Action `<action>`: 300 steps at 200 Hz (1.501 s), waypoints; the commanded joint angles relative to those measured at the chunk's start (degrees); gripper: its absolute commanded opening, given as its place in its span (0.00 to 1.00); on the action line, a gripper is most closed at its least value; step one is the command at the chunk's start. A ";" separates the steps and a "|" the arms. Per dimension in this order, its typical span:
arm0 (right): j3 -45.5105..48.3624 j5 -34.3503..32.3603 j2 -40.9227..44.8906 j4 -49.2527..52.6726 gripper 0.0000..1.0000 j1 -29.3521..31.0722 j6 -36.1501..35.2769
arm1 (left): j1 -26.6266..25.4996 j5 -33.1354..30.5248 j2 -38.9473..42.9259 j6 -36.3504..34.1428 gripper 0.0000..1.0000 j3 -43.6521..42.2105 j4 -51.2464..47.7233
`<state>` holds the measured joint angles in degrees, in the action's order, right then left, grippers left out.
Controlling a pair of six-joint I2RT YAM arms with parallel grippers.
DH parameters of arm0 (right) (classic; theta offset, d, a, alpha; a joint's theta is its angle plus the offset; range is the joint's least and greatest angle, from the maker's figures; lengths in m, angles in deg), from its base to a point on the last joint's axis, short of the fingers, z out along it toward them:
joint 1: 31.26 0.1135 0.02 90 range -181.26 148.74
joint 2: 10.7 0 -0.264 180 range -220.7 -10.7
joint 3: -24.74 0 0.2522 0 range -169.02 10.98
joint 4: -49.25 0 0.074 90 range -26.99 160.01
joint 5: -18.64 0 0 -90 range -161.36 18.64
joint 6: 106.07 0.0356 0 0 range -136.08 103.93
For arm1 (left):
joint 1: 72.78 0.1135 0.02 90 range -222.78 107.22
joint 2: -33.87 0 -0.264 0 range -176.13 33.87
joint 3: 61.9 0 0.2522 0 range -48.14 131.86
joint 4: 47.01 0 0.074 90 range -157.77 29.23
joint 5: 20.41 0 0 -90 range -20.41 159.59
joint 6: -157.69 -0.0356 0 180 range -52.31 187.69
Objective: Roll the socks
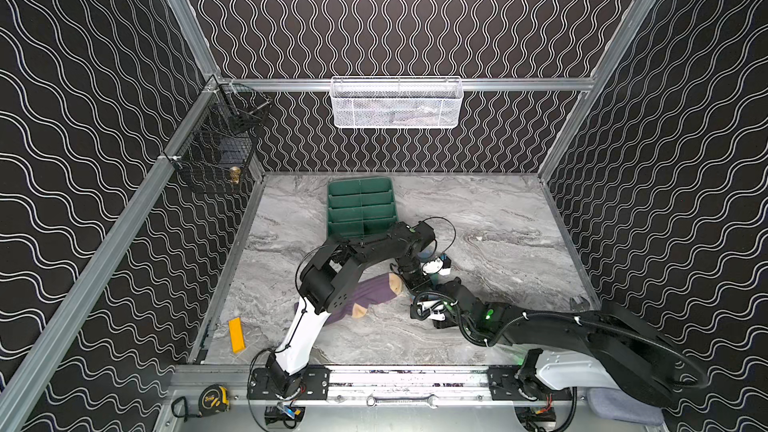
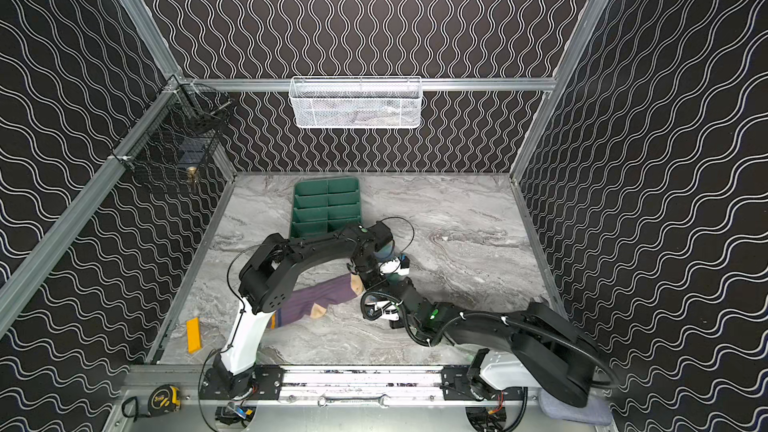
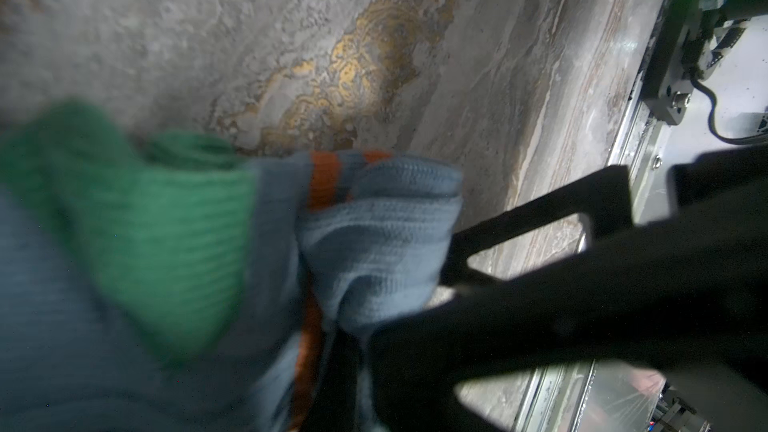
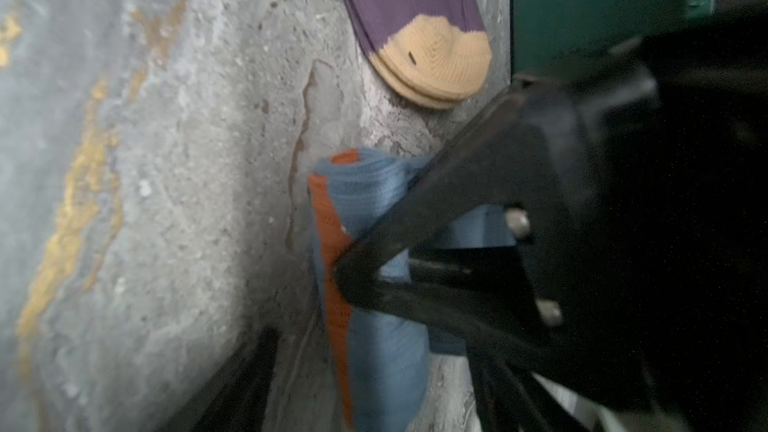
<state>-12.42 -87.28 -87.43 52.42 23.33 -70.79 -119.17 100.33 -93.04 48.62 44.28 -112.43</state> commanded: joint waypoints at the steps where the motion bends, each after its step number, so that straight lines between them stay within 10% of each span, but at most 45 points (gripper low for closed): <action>1: -0.32 0.28 -4.11 -3.41 0.69 -0.92 -4.21 | -0.59 -10.99 -2.46 -0.82 0.00 -1.70 1.69; 34: -1.91 0.46 -8.48 1.70 0.52 -1.68 -3.23 | -0.58 -11.08 -2.22 -1.14 0.00 -1.26 1.47; 84: -5.54 6.53 -8.50 16.15 0.00 -1.61 2.64 | -0.59 -11.29 -1.67 -0.84 0.02 -0.58 2.27; 173: -11.30 17.00 -8.75 36.91 0.00 -1.59 15.91 | -0.58 -16.97 10.90 0.04 0.52 -6.64 11.93; 228: -12.83 19.48 -7.08 42.43 0.00 -1.76 19.18 | -0.48 -24.92 27.64 -2.44 0.57 -13.06 19.24; 274: -16.81 22.35 -7.34 48.33 0.00 -5.01 19.43 | 1.57 -46.76 50.53 -9.16 0.62 -21.93 29.08; 300: -23.44 25.15 -12.71 54.48 0.00 -9.50 18.86 | 2.18 -42.83 62.66 -15.95 0.69 -22.80 26.77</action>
<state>-32.07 -65.75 -95.89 90.95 16.66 -52.50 -117.14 58.67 -37.72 40.38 21.86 -86.86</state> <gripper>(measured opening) 0.111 0.675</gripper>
